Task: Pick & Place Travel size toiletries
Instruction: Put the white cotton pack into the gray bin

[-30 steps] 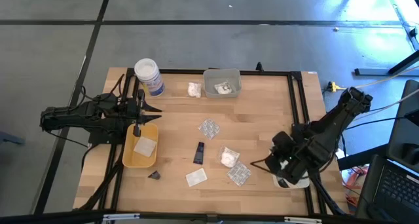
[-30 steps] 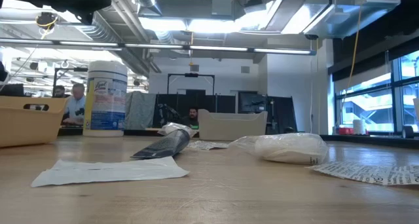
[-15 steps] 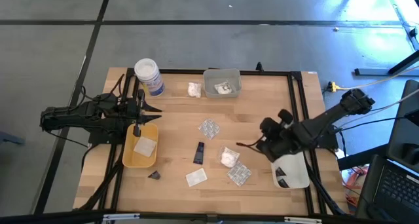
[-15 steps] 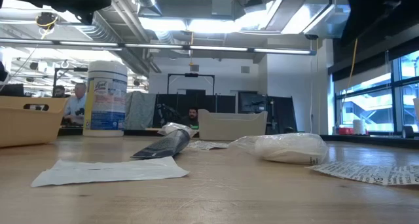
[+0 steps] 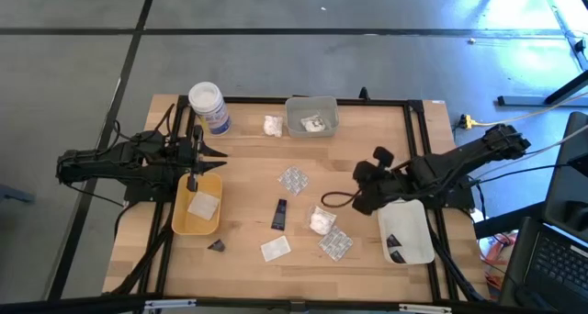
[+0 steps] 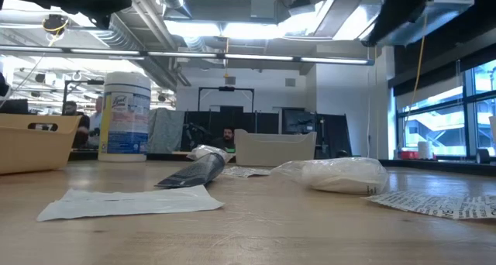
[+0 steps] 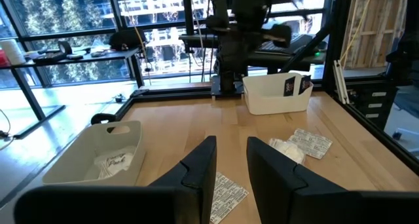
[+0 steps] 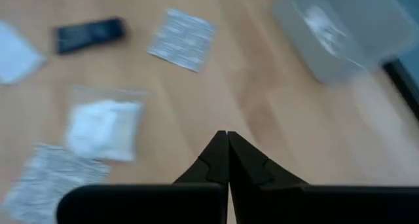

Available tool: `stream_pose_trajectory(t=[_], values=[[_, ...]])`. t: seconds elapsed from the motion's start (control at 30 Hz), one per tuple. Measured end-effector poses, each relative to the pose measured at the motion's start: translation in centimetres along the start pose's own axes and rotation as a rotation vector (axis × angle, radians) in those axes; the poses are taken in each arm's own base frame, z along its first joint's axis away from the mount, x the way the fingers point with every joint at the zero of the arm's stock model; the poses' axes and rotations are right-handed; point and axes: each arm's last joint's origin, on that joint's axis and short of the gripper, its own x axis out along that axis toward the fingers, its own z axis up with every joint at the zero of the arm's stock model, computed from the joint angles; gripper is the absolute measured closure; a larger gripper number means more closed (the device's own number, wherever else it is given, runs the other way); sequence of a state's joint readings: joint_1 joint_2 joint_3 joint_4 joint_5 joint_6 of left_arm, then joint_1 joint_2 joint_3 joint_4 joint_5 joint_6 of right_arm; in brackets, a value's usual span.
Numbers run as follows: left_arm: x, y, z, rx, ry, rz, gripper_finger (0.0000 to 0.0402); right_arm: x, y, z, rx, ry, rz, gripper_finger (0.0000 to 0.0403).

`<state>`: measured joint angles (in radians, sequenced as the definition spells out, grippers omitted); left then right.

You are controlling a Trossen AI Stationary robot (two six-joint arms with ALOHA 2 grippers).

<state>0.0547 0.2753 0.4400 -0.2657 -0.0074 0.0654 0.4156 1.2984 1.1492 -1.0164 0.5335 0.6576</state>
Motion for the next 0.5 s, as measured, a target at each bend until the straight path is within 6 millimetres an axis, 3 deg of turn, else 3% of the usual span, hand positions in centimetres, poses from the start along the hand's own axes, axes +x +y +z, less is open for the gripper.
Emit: stream_pose_trajectory(t=[0.27,0.5], values=[[0.0,0.0,0.0,0.000,0.000,0.000,0.0320,0.2,1.4,1.2,-0.035,-0.103,0.146,0.0402],[0.0,0.0,0.0,0.000,0.000,0.000,0.0320,2.5,2.6,-0.1,-0.017,-0.120,0.301,0.0400]])
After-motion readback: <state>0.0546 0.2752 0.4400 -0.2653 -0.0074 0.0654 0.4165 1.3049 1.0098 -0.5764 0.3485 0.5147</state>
